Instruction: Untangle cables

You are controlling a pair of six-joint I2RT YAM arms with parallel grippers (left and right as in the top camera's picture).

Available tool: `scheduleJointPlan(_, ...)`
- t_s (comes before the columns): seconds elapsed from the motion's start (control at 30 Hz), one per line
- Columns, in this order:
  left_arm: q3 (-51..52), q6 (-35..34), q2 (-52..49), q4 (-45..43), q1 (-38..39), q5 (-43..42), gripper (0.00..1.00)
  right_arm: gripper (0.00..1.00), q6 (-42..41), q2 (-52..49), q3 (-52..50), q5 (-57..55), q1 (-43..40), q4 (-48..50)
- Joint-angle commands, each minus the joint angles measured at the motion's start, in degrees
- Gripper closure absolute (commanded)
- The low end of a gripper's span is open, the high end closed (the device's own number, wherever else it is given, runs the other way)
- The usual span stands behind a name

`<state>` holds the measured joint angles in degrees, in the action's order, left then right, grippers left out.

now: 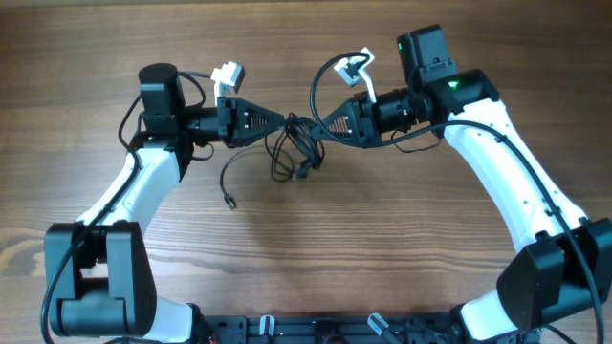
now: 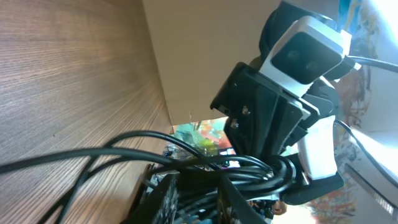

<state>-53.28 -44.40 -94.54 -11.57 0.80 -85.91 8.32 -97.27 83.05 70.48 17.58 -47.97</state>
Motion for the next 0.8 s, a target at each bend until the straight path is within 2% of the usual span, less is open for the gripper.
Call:
scheduleJointPlan(0.0, 0.87, 1.97, 1.01, -0.61, 0.22, 0.92, 0.72, 0.96, -5.99, -0.39, 0.07, -7.08, 0.59, -1.79)
scheduleJointPlan(0.1, 0.87, -1.75, 1.01, -0.59, 0.31, 0.79, 0.66, 0.96, -5.73, -0.39, -0.52, -12.11, 2.05, -2.78)
scheduleJointPlan(0.17, 0.87, -8.90, 1.01, -0.59, 0.90, 0.70, 0.63, 0.96, -5.95, -0.39, -0.79, -16.57, 3.48, -2.29)
scheduleJointPlan(0.2, 0.87, -14.51, 1.01, -0.57, 1.62, 0.72, 0.56, 0.96, -5.97, -0.39, -0.83, -18.95, 4.66, -1.95)
scheduleJointPlan(0.27, 0.87, -20.74, 1.01, -0.59, 3.34, 0.87, 0.47, 0.96, -5.01, -0.39, -0.83, -19.19, 6.86, -0.50)
scheduleJointPlan(0.4, 0.87, -22.05, 1.01, -0.61, 6.16, 2.25, 0.46, 0.96, -5.51, -0.39, -0.83, -19.23, 9.16, 1.79)
scheduleJointPlan(0.47, 0.87, -20.79, 1.01, -0.61, 6.40, 2.21, 0.50, 0.96, -5.51, -0.39, -0.83, -19.21, 9.18, 1.49)
scheduleJointPlan(0.53, 0.87, -17.40, 1.01, -0.57, 6.40, 2.12, 0.64, 0.96, -5.44, -0.39, -0.83, -19.21, 9.18, 1.11)
scheduleJointPlan(0.6, 0.87, -17.31, 1.01, -0.59, 6.38, 2.21, 0.73, 0.96, -5.35, -0.39, -0.83, -19.74, 9.18, 0.98)
scheduleJointPlan(0.67, 0.87, -17.33, 1.01, -0.59, 6.38, 2.19, 0.86, 0.96, -5.51, -0.39, -0.83, -21.64, 9.18, 0.59)
scheduleJointPlan(0.77, 0.87, -17.31, 1.01, -0.59, 6.38, 2.19, 0.94, 0.96, -5.49, -0.39, -0.83, -23.17, 9.18, -0.07)
